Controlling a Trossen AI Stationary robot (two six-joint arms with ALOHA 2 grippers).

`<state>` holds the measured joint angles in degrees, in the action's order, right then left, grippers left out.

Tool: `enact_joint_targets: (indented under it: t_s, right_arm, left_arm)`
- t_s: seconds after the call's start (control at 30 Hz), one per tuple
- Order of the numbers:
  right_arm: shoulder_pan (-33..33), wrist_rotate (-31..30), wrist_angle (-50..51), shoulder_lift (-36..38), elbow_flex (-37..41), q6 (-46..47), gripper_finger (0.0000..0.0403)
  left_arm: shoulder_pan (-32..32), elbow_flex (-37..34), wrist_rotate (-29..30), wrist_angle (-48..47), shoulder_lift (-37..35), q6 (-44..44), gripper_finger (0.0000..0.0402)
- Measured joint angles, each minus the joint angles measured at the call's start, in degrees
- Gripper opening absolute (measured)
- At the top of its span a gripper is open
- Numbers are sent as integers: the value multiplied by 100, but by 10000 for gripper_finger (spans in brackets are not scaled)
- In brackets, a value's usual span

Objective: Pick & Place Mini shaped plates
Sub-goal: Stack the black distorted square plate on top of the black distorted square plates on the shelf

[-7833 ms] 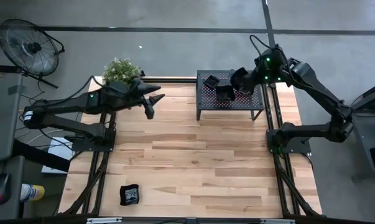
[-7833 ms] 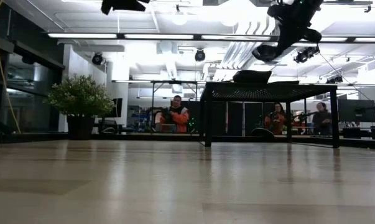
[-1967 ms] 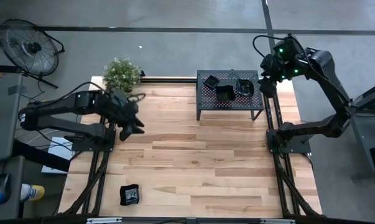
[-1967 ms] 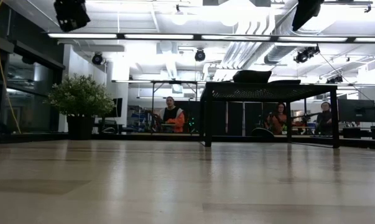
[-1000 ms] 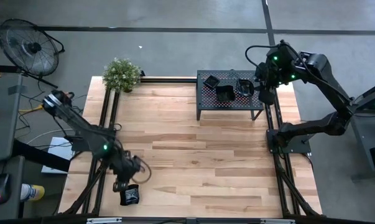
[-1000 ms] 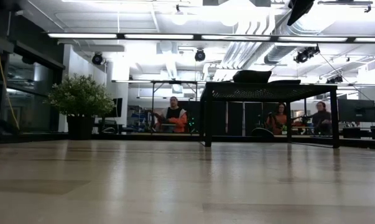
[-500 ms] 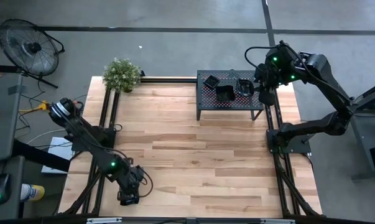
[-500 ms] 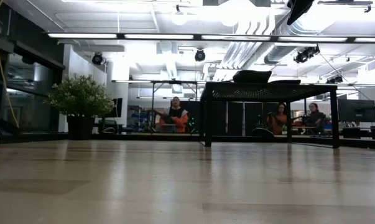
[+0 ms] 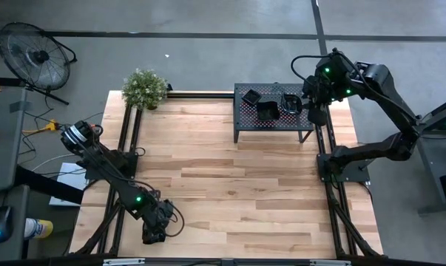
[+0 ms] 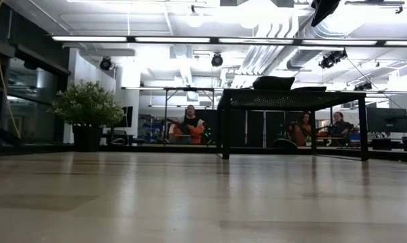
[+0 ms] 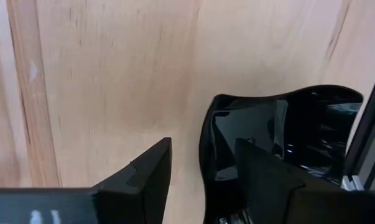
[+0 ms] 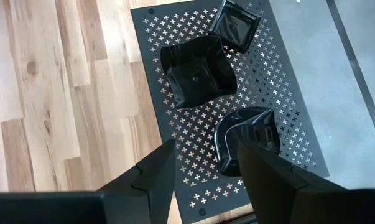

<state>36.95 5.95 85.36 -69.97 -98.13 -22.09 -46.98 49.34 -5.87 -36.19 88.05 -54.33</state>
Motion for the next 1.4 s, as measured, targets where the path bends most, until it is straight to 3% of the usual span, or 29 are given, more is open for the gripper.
enact_joint_targets:
  t_s: [0.2,0.57,1.2,1.4]
  right_arm:
    - [2,23,5,0,0,4,166]
    - [4,12,11,0,0,5,168]
    - [4,3,7,495,0,159,167]
    - [4,-14,-42,678,0,479,166]
  left_arm:
    - [0,0,-29,-109,0,-4,142]
    - [9,0,-131,-105,-1,-19,8]
    - [13,432,-58,-498,-9,-298,1]
    - [15,1007,820,-1395,-11,-320,0]
